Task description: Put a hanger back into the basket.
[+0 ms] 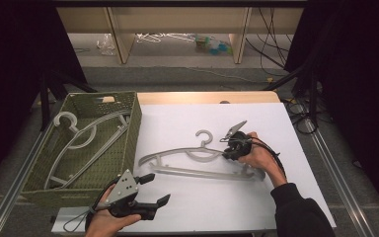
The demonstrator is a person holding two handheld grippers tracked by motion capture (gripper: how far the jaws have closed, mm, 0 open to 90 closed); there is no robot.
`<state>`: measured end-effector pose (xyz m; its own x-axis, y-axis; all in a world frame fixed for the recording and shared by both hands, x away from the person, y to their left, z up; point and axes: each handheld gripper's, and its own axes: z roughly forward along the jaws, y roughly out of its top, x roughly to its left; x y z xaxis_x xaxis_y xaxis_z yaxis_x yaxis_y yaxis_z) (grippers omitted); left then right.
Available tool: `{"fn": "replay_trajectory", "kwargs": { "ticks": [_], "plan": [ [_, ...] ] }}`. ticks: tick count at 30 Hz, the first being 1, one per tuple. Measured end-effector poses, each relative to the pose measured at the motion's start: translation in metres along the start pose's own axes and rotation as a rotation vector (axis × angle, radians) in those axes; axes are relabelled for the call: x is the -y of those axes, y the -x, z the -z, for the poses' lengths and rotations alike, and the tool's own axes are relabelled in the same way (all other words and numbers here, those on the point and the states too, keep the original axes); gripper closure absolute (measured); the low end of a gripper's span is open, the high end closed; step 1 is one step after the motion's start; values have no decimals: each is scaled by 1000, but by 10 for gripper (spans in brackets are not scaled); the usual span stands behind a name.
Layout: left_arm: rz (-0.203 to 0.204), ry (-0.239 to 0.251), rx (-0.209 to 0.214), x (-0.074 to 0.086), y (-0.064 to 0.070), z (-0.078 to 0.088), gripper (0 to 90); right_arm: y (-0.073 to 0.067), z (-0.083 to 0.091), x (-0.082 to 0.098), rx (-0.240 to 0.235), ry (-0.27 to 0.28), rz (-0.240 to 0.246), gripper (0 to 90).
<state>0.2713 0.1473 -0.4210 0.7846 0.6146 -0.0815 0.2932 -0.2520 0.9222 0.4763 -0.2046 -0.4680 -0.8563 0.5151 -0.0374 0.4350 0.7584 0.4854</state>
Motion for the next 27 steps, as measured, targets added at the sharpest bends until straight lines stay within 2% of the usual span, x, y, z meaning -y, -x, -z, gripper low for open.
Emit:
{"fn": "replay_trajectory", "kwargs": {
  "ticks": [1, 2, 4, 9, 14, 17, 22, 24, 26, 27],
  "plan": [
    [10, 0, -2, 0, 1, 0, 221, 0, 0, 1, -1, 5, 11, 771],
    [-3, -4, -7, 0, 0, 0, 221, 1, 0, 1, -1, 9, 24, 777],
    [4, -4, -11, -1, -1, 1, 225, -1, 0, 0, -1, 7, 60, 796],
    [35, 8, -24, -8, -6, -2, 239, -5, 4, -2, 8, -25, 149, 817],
    [33, -26, -48, -24, -17, -11, 247, -7, 24, 5, 29, -6, 208, 818],
    [32, -65, -47, -33, -20, -25, 250, -15, 37, 10, 57, -11, 266, 818],
    [14, -128, -21, -49, -20, -56, 245, -28, 57, 11, 97, 18, 313, 817],
    [20, -148, -18, -52, -21, -68, 220, -36, 64, 12, 104, 20, 335, 817],
    [12, -165, -15, -55, -25, -80, 225, -44, 70, 13, 113, 21, 357, 816],
    [22, -180, -15, -57, -27, -85, 231, -47, 73, 13, 120, 29, 366, 815]
  ]
}}
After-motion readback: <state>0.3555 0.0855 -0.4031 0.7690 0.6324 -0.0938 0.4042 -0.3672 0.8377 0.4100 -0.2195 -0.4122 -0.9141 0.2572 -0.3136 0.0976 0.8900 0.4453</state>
